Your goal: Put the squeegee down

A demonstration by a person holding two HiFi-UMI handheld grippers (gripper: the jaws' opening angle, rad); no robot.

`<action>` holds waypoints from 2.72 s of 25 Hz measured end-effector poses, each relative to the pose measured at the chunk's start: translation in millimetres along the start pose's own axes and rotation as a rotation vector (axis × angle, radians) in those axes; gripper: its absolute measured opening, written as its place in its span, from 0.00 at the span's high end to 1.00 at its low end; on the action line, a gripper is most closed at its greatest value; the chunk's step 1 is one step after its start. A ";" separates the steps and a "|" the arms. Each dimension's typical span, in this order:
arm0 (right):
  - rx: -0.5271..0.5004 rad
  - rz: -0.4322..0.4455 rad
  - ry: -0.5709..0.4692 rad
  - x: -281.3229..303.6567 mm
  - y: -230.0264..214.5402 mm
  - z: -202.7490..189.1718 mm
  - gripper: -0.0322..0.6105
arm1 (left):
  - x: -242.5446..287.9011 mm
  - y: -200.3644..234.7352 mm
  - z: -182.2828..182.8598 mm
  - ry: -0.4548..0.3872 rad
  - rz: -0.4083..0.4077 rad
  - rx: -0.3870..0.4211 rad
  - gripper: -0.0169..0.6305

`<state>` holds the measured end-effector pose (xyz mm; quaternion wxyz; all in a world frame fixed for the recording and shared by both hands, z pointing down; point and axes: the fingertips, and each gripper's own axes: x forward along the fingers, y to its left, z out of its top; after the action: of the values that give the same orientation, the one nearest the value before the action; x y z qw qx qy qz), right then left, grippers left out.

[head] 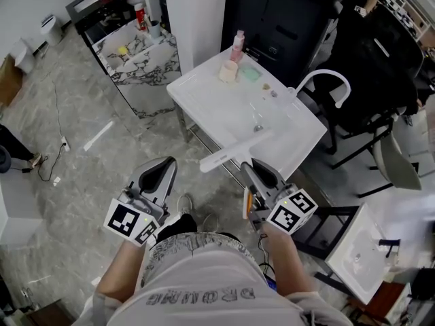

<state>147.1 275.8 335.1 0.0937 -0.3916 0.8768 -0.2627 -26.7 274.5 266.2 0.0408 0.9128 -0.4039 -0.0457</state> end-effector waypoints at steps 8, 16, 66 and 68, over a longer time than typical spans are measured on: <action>-0.001 -0.001 0.007 9.8 -8.5 3.8 0.81 | 11.2 10.2 1.6 -0.014 0.005 -0.009 0.94; -0.003 -0.013 0.011 23.2 -25.7 7.0 0.81 | 29.5 25.1 -2.8 -0.019 0.001 -0.015 0.94; 0.021 -0.160 0.043 282.6 -122.0 64.0 0.81 | 191.0 287.1 -16.1 0.058 -0.126 -0.115 0.94; 0.020 -0.168 0.043 291.9 -125.1 65.6 0.81 | 195.9 296.8 -16.1 0.061 -0.134 -0.117 0.94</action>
<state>54.0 -33.9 358.6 0.0564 -0.4574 0.8400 -0.2865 -111.4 -69.0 305.4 0.1029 0.9347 -0.3372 -0.0441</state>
